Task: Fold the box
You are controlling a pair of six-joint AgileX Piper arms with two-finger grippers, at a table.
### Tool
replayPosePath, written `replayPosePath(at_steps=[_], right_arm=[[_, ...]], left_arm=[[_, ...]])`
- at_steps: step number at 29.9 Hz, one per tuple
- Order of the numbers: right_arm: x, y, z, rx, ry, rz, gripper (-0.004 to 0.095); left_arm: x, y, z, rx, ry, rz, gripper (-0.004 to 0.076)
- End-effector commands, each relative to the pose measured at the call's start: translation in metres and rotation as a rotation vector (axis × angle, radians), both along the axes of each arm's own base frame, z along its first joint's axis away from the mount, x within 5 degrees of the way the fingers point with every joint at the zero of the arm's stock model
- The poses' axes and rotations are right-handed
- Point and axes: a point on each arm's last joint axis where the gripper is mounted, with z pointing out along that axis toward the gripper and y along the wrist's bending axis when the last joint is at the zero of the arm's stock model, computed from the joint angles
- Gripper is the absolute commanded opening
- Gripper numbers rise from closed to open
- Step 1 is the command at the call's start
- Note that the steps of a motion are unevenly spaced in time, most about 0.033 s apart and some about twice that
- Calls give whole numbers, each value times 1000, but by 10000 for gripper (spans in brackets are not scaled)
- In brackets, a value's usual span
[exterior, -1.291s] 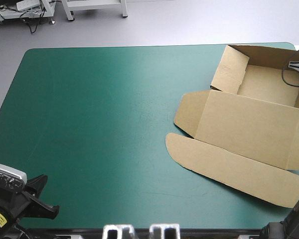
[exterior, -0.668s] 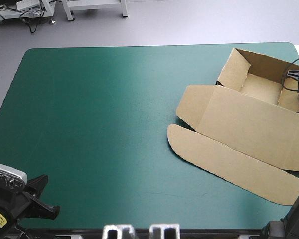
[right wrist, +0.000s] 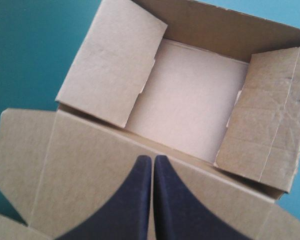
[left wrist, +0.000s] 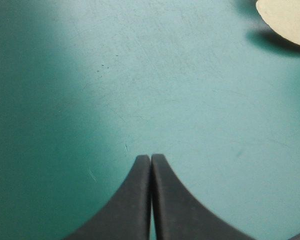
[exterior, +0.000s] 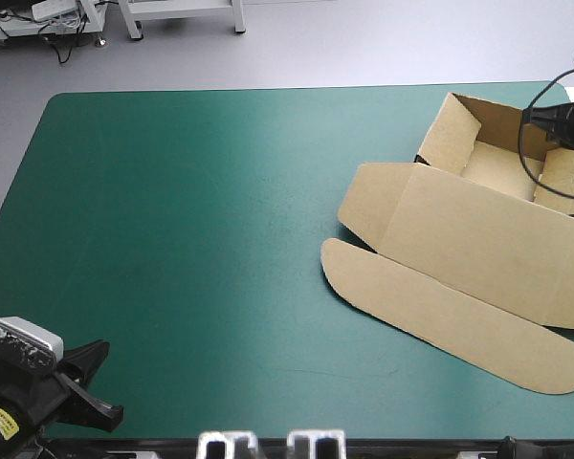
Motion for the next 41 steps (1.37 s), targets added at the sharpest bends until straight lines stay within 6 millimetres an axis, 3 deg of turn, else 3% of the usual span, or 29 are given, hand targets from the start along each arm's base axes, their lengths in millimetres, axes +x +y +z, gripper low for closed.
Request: replayPosePath(at_steps=[1, 7, 14, 24, 29, 32, 41], right_arm=[[-46, 22, 18, -38, -63, 45, -19], [-101, 46, -3, -81, -33, 82, -19], [-156, 62, -50, -80, 13, 127, -19], [-205, 68, -137, -70, 52, 108, -19], [-225, 71, -168, -57, 60, 110, -19], [-233, 73, -177, -62, 27, 115, -19], [-243, 74, -175, -78, -78, 110, -19]], left_arm=[[4, -2, 9, -26, -63, -10, -10], [13, -5, -21, 5, -3, -24, -10], [23, -8, -36, -18, -32, -17, -10], [24, -9, -44, 16, -10, -44, -10], [24, -9, -44, 16, -10, -44, -10], [24, -9, -44, 16, -10, -44, -10], [24, -9, -44, 16, -10, -44, -10]])
